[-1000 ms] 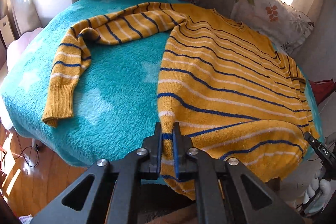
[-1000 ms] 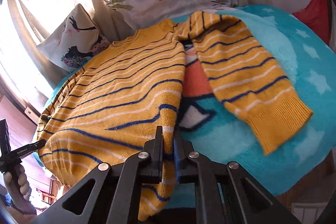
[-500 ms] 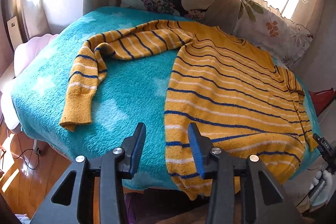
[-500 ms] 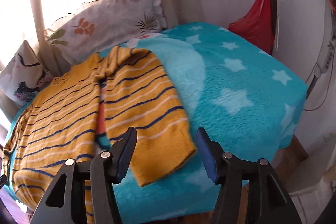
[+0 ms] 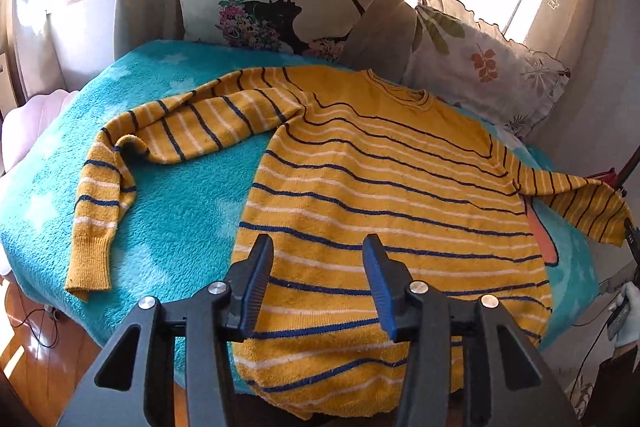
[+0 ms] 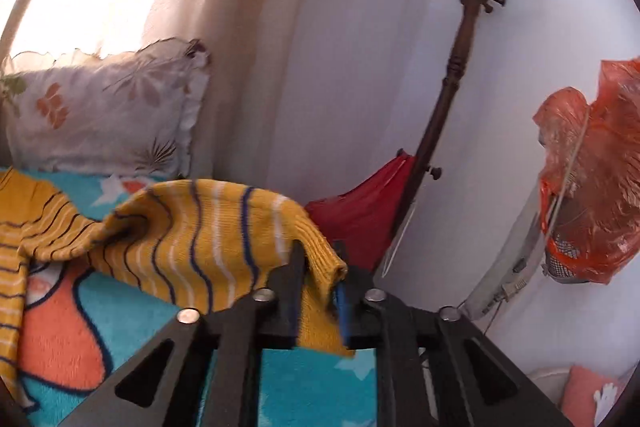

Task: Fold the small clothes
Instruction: 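Lift the sleeve cuff with the right gripper and carry it across the body, then lay the sleeve across the sweater body and open the right gripper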

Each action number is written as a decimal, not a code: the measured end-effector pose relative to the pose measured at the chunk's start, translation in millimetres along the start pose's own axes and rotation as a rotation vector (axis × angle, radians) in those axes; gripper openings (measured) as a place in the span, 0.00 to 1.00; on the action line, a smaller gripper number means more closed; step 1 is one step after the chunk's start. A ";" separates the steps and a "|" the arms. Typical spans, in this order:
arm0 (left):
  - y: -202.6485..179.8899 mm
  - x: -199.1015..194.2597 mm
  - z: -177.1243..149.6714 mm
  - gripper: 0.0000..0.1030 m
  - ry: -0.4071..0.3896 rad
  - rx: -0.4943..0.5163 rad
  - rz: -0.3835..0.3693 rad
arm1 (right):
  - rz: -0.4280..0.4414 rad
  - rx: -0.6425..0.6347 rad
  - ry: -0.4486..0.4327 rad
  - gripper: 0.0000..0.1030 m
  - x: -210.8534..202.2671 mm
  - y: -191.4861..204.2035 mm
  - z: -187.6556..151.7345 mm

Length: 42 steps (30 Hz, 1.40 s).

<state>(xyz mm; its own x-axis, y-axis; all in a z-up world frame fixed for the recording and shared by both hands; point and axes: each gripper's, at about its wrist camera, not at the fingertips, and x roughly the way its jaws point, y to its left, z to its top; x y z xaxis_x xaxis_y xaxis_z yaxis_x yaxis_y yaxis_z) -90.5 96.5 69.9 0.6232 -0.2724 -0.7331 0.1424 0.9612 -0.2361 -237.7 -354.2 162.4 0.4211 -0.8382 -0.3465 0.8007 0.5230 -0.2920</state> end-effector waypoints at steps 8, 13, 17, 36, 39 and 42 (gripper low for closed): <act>-8.8 27.1 5.0 0.46 0.062 0.023 -0.013 | 0.398 0.411 0.329 0.49 40.7 -39.5 -52.9; -17.1 38.5 4.5 0.48 0.082 0.028 -0.037 | 0.674 0.816 0.527 0.49 78.0 -48.7 -88.1; -19.2 46.4 4.6 0.48 0.103 0.034 -0.043 | 0.763 1.052 0.616 0.50 94.7 -44.2 -113.6; 26.5 42.0 5.3 0.51 0.063 -0.078 -0.093 | 0.576 0.559 0.244 0.06 79.2 37.0 65.3; 38.7 39.0 1.7 0.51 0.058 -0.102 -0.097 | 0.730 0.381 0.192 0.06 46.0 118.7 101.1; 54.9 34.1 -1.6 0.51 0.056 -0.136 -0.086 | 0.906 0.197 0.191 0.06 9.5 216.1 114.2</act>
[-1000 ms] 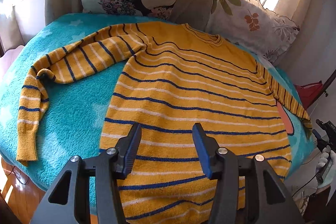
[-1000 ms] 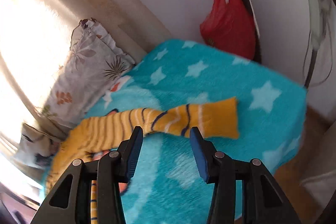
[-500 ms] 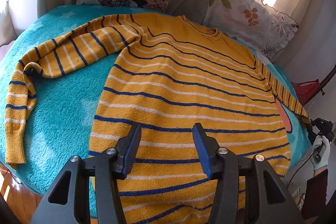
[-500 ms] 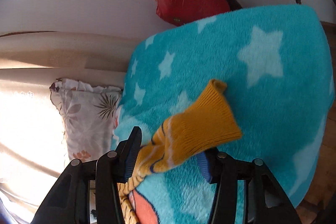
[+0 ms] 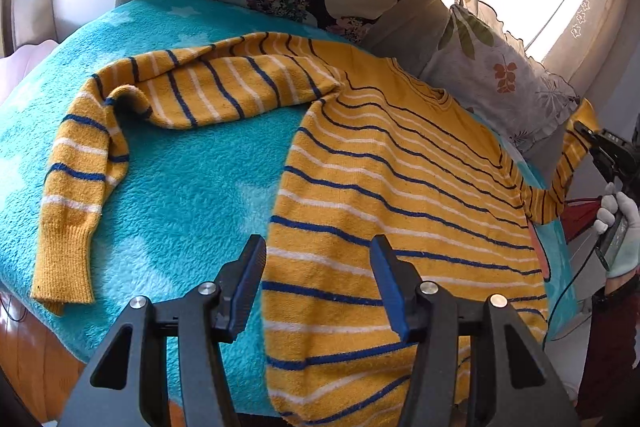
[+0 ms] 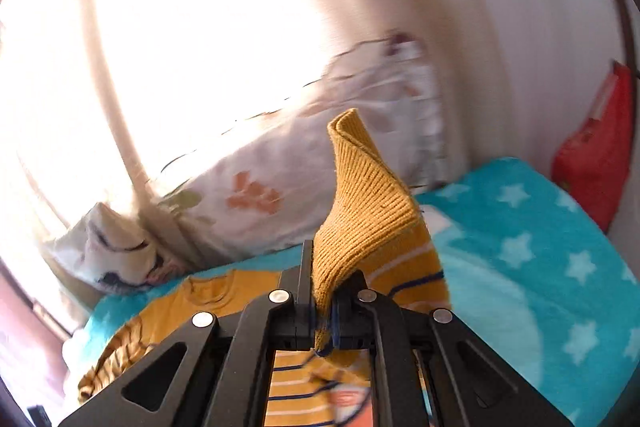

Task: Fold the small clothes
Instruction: 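Lay the sleeve across the sweater body and open the right gripper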

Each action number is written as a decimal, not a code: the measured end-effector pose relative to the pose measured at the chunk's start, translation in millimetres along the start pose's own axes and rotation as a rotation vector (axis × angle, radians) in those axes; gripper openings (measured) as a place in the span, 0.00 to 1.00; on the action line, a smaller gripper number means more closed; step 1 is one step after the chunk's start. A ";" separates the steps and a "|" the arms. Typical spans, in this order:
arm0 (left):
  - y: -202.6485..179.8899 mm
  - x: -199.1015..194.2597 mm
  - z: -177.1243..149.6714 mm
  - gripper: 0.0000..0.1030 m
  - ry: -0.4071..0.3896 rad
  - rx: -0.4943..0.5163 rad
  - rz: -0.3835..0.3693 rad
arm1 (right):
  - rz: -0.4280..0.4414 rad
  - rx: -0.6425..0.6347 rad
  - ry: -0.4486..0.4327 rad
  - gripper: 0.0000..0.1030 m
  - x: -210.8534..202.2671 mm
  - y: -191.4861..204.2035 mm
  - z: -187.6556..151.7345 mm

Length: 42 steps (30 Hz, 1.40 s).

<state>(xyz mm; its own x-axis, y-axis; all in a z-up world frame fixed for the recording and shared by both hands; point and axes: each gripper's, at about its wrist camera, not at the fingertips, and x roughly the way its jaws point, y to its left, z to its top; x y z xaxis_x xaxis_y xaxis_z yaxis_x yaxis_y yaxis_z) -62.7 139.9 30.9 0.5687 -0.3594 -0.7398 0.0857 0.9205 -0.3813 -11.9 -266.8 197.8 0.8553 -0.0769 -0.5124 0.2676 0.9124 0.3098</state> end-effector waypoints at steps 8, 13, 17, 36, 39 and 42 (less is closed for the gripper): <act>41.5 -25.2 -4.8 0.52 -0.053 -0.087 0.029 | 0.203 -0.376 0.295 0.06 122.3 187.2 -91.2; 57.4 -23.3 -6.3 0.52 -0.045 -0.116 0.028 | 0.182 -0.489 0.382 0.06 165.5 218.6 -134.4; 61.5 -20.0 -5.9 0.52 -0.039 -0.122 0.017 | 0.174 -0.581 0.400 0.06 162.0 232.0 -157.3; 44.5 -24.9 -6.9 0.54 -0.043 -0.071 0.054 | 0.394 -0.412 0.419 0.33 130.1 212.9 -134.6; 41.5 -21.2 -6.1 0.55 -0.032 -0.070 0.058 | 0.268 -0.343 0.383 0.33 135.9 163.5 -110.3; 34.5 -20.3 -6.6 0.55 -0.027 -0.059 0.057 | 0.117 -0.255 0.380 0.33 153.5 100.2 -86.6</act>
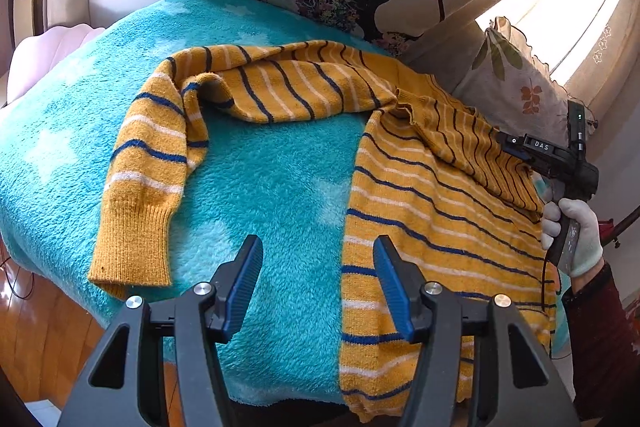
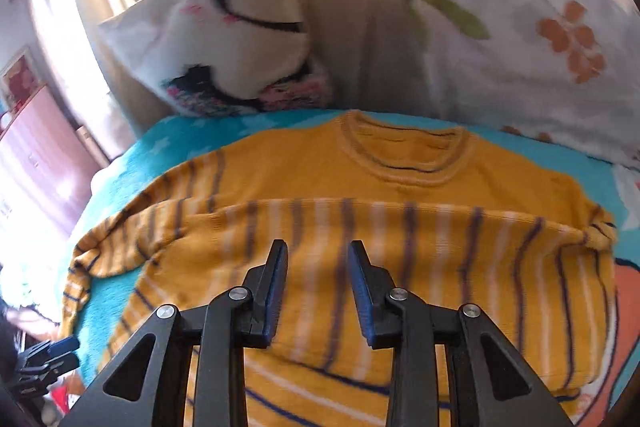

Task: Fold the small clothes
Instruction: 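Lay the sleeve across the sweater body and open the right gripper, then grasp the other sleeve cuff with the left gripper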

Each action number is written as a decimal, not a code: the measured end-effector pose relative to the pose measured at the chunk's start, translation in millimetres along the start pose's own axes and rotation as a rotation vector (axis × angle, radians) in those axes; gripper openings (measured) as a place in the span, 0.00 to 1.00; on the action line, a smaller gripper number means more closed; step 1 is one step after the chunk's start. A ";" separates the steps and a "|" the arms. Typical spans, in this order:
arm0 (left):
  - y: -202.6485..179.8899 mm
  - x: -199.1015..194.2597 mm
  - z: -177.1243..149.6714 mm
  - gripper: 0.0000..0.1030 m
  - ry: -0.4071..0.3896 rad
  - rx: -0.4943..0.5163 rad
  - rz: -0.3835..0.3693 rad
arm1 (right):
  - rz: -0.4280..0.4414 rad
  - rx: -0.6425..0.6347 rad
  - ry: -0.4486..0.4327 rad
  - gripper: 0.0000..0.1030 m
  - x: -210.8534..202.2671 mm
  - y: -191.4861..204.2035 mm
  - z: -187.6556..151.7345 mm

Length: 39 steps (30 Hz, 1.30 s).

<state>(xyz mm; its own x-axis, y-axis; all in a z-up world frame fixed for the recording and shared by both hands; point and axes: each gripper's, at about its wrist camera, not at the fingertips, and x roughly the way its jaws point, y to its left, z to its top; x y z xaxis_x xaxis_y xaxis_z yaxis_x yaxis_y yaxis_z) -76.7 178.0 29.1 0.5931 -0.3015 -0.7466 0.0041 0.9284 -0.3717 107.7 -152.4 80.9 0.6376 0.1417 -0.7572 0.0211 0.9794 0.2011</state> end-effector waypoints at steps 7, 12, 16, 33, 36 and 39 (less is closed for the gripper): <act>-24.0 -0.5 -0.3 0.55 -0.003 0.051 0.010 | -0.191 0.231 -0.029 0.33 -9.4 -128.7 15.1; -34.5 7.3 -2.7 0.55 0.021 0.058 0.016 | -0.191 0.346 -0.129 0.47 -40.6 -171.3 11.5; -34.7 13.9 -1.4 0.55 0.040 0.030 0.012 | -0.148 0.365 -0.133 0.47 -53.4 -181.2 0.2; -23.8 2.4 1.8 0.61 0.007 -0.002 0.062 | -0.262 0.147 -0.032 0.47 -8.8 -132.2 28.9; -10.3 -2.7 12.9 0.61 -0.026 -0.026 0.092 | -0.224 0.126 -0.082 0.49 -35.7 -108.0 22.1; 9.1 -11.8 29.4 0.62 -0.083 -0.064 0.146 | -0.150 0.133 -0.094 0.55 -57.4 -86.4 6.2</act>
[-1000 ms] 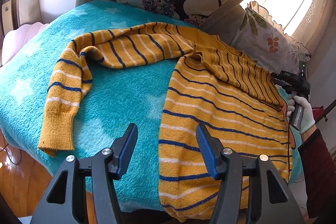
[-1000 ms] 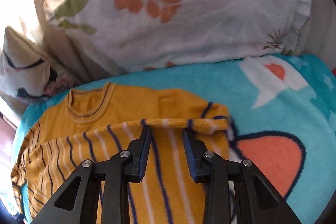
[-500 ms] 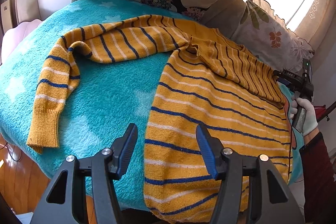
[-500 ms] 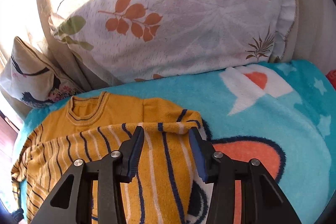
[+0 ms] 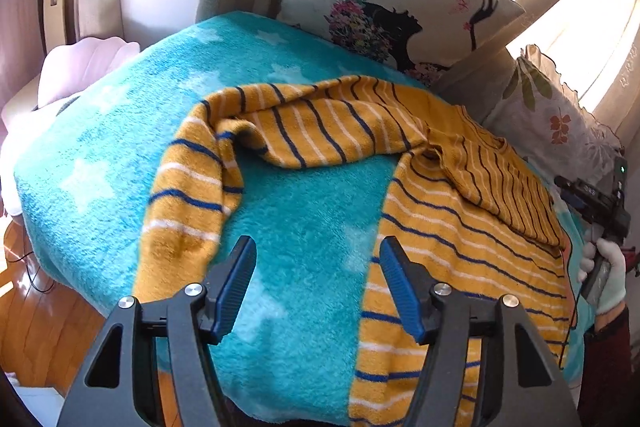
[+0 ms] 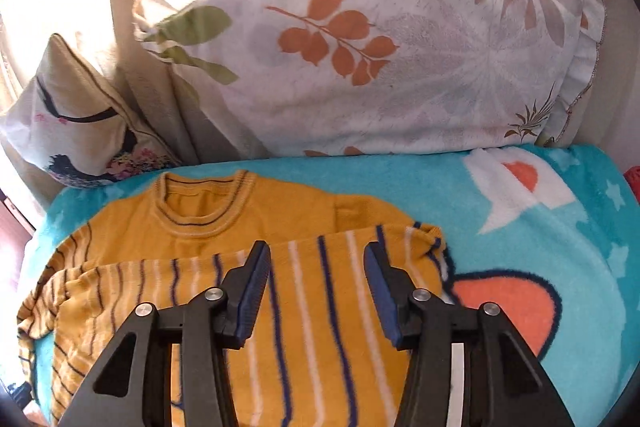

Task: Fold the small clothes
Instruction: 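Grasp the other sleeve cuff with the left gripper, then fold the sleeve across the body with the left gripper and release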

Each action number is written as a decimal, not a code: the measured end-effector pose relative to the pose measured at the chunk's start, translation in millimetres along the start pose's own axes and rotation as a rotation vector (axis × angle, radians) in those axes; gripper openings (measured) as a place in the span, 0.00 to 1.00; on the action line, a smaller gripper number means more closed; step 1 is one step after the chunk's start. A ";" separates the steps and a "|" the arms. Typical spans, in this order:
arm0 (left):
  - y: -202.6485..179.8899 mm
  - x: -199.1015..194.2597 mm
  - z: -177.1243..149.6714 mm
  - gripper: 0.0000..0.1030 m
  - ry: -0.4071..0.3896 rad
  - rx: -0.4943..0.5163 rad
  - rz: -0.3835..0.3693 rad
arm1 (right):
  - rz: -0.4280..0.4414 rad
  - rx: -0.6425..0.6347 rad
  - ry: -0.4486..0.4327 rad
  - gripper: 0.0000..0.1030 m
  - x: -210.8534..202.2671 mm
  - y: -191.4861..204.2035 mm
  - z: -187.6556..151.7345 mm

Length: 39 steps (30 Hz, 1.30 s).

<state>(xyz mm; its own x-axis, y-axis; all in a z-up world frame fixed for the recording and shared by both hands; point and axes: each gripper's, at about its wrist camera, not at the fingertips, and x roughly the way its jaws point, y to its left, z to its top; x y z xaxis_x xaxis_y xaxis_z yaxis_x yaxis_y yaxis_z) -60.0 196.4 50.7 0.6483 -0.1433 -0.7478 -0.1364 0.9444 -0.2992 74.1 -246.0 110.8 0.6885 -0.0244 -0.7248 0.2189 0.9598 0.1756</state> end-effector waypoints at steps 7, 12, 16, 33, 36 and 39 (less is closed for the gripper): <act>48.3 15.5 32.7 0.66 -0.033 -0.018 0.213 | 0.120 -0.009 0.044 0.56 -21.6 30.9 -52.4; 71.8 42.5 34.1 0.66 0.066 0.006 0.249 | 0.146 -0.010 0.056 0.56 -25.0 40.2 -77.9; 77.0 36.5 19.6 0.66 0.084 0.058 0.204 | 0.132 -0.033 0.039 0.56 -35.3 41.5 -86.9; 15.8 -95.8 155.2 0.09 -0.152 -0.030 -0.163 | 0.127 0.059 -0.020 0.56 -57.1 11.6 -111.6; -52.2 -109.0 158.3 0.09 -0.146 0.090 -0.272 | 0.144 0.095 -0.034 0.56 -64.1 2.4 -118.6; -122.3 -95.3 143.9 0.10 -0.071 0.207 -0.348 | 0.168 0.135 -0.055 0.56 -74.2 -8.2 -125.0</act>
<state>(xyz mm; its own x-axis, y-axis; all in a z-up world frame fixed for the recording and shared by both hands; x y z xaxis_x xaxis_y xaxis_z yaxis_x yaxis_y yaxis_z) 2.7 137.1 243.8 0.6799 -0.4512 -0.5780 0.2495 0.8836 -0.3963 -65.2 -217.1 79.9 0.7590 0.1137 -0.6411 0.1864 0.9055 0.3813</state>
